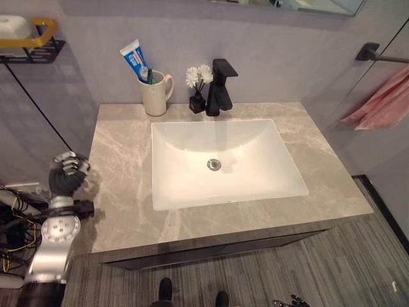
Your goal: Put brush and paste in cup on sink, flatten towel.
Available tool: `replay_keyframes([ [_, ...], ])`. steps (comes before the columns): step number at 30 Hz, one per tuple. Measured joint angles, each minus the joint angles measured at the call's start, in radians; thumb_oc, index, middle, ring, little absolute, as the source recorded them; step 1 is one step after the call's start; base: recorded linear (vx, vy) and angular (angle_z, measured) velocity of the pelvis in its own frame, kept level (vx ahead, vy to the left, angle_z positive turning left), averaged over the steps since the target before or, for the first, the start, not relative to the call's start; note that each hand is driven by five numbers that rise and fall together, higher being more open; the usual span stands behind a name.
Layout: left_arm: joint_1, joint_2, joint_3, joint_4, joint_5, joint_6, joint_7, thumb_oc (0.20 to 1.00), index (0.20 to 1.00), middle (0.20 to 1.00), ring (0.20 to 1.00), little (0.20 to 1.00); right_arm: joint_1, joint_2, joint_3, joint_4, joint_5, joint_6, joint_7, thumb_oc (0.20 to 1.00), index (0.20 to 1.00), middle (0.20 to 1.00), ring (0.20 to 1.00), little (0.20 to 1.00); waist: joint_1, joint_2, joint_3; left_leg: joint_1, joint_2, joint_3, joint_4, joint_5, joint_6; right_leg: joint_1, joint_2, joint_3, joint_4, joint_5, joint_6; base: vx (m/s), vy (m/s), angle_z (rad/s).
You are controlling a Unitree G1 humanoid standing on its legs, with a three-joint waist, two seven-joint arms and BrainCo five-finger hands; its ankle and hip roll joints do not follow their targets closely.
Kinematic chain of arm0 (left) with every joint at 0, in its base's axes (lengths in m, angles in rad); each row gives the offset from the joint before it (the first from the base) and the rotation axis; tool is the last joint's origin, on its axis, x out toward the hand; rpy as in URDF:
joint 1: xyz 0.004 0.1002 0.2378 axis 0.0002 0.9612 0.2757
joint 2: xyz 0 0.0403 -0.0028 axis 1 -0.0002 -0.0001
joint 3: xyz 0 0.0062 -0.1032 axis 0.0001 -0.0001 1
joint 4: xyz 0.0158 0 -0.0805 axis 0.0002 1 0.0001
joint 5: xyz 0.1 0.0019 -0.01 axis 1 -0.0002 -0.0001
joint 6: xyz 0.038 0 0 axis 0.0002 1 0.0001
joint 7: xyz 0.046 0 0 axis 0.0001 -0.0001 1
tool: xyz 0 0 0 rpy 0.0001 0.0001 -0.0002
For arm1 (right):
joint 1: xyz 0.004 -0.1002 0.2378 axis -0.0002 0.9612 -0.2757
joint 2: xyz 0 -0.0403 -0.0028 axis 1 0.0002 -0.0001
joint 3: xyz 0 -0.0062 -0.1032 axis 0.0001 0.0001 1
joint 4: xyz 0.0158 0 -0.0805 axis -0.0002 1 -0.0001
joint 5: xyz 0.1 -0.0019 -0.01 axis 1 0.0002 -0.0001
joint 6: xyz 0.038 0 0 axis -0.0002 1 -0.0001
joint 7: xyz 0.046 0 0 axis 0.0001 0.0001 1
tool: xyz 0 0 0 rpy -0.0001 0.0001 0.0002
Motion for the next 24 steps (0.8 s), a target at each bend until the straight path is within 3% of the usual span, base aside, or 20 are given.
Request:
replay_keyframes([
  [3, 0.027, -0.078, -0.004, -0.038, -0.093, -0.029, -0.046, 0.200, 0.200, 0.200, 0.200, 0.200, 0.017, -0.002, -0.017, -0.016, -0.001, 0.000, 0.001, 1.000, 1.000, 1.000, 1.000, 1.000, -0.008, 0.023, -0.013, 0.014, 0.001, 0.001, -0.002, -0.001, 0.000, 0.005, -0.001, 0.002, 0.018, -0.014, 0.003, -0.05, -0.018, -0.02],
  [6, 0.038, -0.108, -0.073, -0.108, -0.166, -0.042, -0.110, 0.200, 0.200, 0.200, 0.200, 0.200, 0.065, -0.012, -0.017, -0.024, -0.006, 0.000, 0.001, 1.000, 1.000, 1.000, 1.000, 1.000, -0.022, 0.056, -0.024, 0.023, 0.007, 0.005, 0.000, 0.000, -0.002, 0.008, 0.004, 0.005, 0.021, -0.020, -0.001, -0.11, -0.057, -0.05],
  [11, 0.036, -0.106, -0.162, -0.190, -0.245, -0.067, -0.220, 0.200, 0.200, 0.200, 0.200, 0.200, 0.086, -0.032, -0.019, -0.065, -0.005, -0.019, 0.008, 1.000, 1.000, 1.000, 1.000, 1.000, -0.063, 0.089, -0.020, 0.043, 0.017, 0.034, -0.001, 0.000, -0.009, 0.016, 0.012, 0.034, 0.019, -0.018, 0.000, -0.06, -0.048, -0.17],
  [15, -0.004, -0.169, -0.250, -0.127, -0.286, -0.069, -0.250, 0.200, 0.200, 0.200, 0.200, 0.200, 0.090, -0.021, -0.098, -0.065, 0.081, -0.033, 0.019, 1.000, 1.000, 1.000, 1.000, 1.000, -0.092, 0.098, -0.015, 0.047, 0.027, 0.050, 0.000, 0.003, -0.015, 0.032, 0.023, 0.053, -0.028, 0.009, -0.006, -0.04, -0.056, -0.16],
  [17, 0.016, -0.180, -0.289, -0.084, -0.336, -0.060, -0.259, 0.200, 0.200, 0.200, 0.200, 0.200, 0.081, -0.029, -0.103, -0.099, 0.116, -0.046, 0.014, 1.000, 1.000, 1.000, 1.000, 1.000, -0.114, 0.101, 0.006, 0.070, 0.044, 0.094, 0.001, -0.002, -0.023, 0.026, 0.037, 0.097, -0.029, 0.013, -0.012, -0.11, -0.134, -0.55],
  [20, 0.023, -0.172, -0.323, -0.074, -0.356, -0.054, -0.292, 0.200, 0.200, 0.200, 0.200, 0.200, 0.071, -0.033, -0.085, -0.111, 0.121, -0.058, -0.001, 1.000, 1.000, 1.000, 1.000, 1.000, -0.115, 0.099, 0.033, 0.077, 0.058, 0.106, 0.011, -0.007, -0.032, 0.030, 0.051, 0.117, -0.027, 0.022, -0.023, -0.05, -0.055, -0.26],
  [23, 0.013, -0.173, -0.376, -0.067, -0.362, -0.050, -0.307, 0.200, 0.200, 0.200, 0.200, 0.200, 0.066, -0.046, -0.085, -0.094, 0.121, -0.059, -0.004, 1.000, 1.000, 1.000, 1.000, 1.000, -0.110, 0.091, 0.054, 0.093, 0.050, 0.048, 0.017, -0.009, -0.032, 0.038, 0.056, 0.137, -0.033, 0.022, -0.027, -0.04, -0.022, -0.20],
  [24, 0.014, -0.174, -0.408, -0.064, -0.362, -0.044, -0.316, 0.200, 0.200, 0.200, 0.200, 0.200, 0.047, -0.067, -0.085, -0.088, 0.120, -0.060, -0.013, 1.000, 1.000, 1.000, 1.000, 1.000, -0.110, 0.089, 0.060, 0.093, 0.042, -0.056, 0.025, -0.026, -0.033, 0.032, 0.056, 0.164, -0.031, 0.021, -0.034, -0.04, 0.005, -0.52],
])
